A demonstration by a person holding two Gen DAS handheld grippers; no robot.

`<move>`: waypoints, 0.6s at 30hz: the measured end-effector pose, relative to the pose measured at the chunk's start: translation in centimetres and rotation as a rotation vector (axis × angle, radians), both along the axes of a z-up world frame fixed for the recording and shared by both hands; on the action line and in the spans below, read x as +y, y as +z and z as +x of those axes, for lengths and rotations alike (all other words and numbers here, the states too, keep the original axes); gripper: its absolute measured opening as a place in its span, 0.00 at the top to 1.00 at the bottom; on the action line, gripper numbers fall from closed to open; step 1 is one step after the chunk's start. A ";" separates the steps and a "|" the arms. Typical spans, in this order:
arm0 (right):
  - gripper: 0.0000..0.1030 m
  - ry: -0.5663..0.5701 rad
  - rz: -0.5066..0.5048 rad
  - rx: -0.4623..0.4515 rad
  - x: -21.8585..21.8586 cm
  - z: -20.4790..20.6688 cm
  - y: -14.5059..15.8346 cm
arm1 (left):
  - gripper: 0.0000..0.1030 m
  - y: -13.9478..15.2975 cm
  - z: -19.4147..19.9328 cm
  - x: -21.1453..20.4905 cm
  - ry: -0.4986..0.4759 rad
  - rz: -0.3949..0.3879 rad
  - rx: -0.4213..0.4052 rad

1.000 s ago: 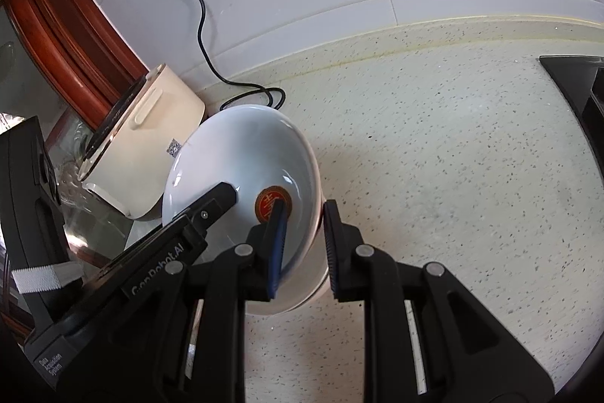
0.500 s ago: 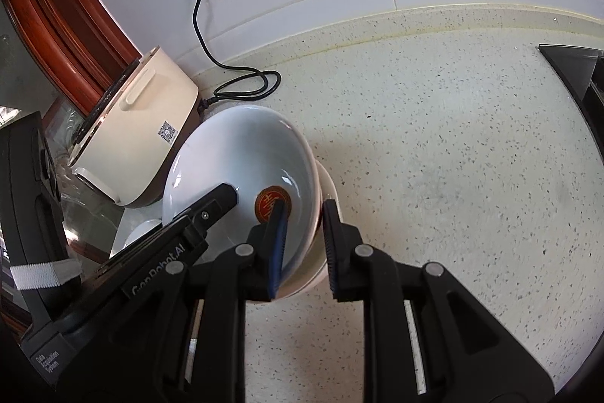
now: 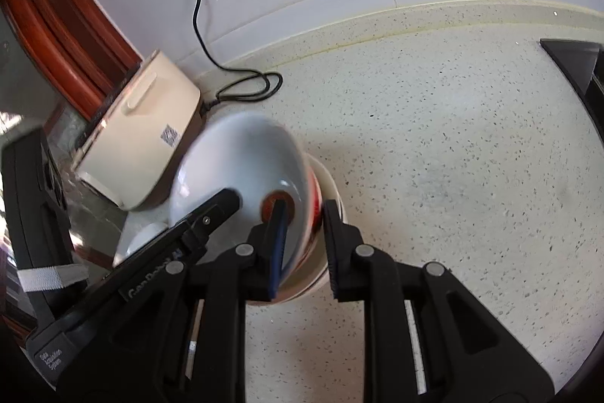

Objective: Organize plates and bowls
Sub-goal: 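Lift the red-patterned bowl with both tools and carry it over the nested bowls, then lower the red-patterned bowl into the white bowls and grip the stacked rims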

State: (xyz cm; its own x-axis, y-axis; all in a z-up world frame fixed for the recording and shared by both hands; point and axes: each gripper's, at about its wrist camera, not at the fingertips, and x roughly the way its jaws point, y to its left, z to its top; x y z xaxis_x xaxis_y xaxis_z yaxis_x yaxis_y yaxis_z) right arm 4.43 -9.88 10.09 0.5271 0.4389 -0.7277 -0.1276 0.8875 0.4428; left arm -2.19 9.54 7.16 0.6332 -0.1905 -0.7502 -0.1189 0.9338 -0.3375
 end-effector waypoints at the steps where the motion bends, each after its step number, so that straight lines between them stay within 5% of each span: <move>1: 0.75 -0.013 0.016 -0.012 -0.3 0.0 0.2 | 0.84 0.0 -0.1 0.3 0.004 -0.023 -0.002; 3: 0.69 -0.036 0.038 -0.046 -1.1 -0.2 0.7 | 0.77 0.2 -0.3 1.0 0.001 -0.077 -0.022; 7: 0.60 -0.063 0.064 -0.074 -2.2 -0.4 1.5 | 0.69 1.0 -0.3 0.9 0.007 -0.035 -0.055; 9: 0.36 -0.062 0.092 -0.105 -2.9 -0.8 1.8 | 0.46 1.4 -0.5 1.0 0.029 -0.005 -0.069; 11: 0.15 -0.043 0.113 -0.127 -3.4 -1.1 1.5 | 0.37 1.7 -0.7 1.3 0.042 0.017 -0.087; 18: 0.13 -0.045 0.128 -0.032 -3.6 -0.6 -2.2 | 0.30 0.4 0.0 2.3 0.048 -0.028 -0.053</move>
